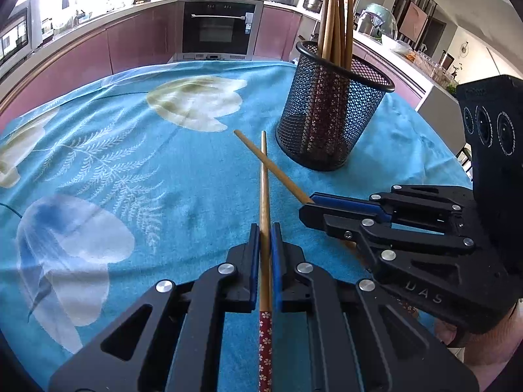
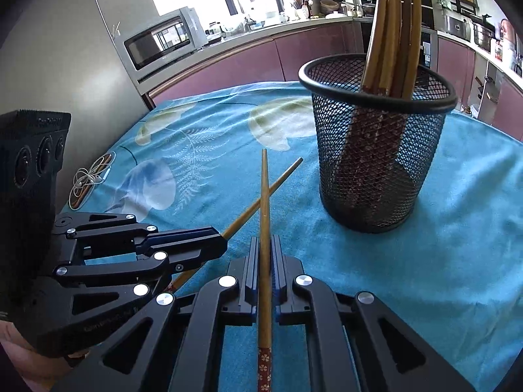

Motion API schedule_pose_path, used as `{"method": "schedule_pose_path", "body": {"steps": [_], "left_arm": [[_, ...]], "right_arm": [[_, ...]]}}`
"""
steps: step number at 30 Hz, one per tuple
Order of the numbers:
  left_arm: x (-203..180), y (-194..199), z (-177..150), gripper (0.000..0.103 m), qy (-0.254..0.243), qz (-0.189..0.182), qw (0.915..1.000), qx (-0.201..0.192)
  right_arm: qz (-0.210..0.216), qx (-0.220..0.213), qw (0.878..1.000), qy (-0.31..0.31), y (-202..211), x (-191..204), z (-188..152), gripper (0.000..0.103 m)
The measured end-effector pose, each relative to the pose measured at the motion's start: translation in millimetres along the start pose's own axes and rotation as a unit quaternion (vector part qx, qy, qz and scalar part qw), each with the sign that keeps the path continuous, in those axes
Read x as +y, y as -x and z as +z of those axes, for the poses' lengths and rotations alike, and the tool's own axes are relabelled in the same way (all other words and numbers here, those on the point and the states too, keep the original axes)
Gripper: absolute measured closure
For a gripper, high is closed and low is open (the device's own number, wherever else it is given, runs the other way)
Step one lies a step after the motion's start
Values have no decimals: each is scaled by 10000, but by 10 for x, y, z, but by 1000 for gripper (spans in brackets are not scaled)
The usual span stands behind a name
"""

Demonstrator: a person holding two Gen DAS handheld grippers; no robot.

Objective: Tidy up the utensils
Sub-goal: 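Lift both held chopsticks upright and carry them toward the mesh cup, then lower both chopsticks into the mesh cup among the others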

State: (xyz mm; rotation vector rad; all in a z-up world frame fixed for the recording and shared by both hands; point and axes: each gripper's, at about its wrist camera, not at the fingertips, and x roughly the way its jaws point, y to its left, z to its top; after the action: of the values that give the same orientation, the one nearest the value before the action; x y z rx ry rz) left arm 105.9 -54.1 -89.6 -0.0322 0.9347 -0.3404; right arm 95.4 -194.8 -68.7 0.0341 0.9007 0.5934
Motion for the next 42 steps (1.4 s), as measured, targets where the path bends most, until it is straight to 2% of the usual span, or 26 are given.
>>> {"method": "schedule_pose_path", "body": {"steps": [25, 36, 42], "left_arm": [[-93, 745, 149, 95, 70, -437, 9952, -870], [-91, 1019, 275, 95, 129, -691, 9901, -1218], [-97, 1081, 374, 95, 134, -681, 9883, -1360]], "right_arm": [[28, -1170, 9930, -140, 871, -118, 142, 97], [1, -1529, 9882, -114, 1092, -145, 288, 97], [7, -1615, 9868, -82, 1147, -147, 356, 97]]}}
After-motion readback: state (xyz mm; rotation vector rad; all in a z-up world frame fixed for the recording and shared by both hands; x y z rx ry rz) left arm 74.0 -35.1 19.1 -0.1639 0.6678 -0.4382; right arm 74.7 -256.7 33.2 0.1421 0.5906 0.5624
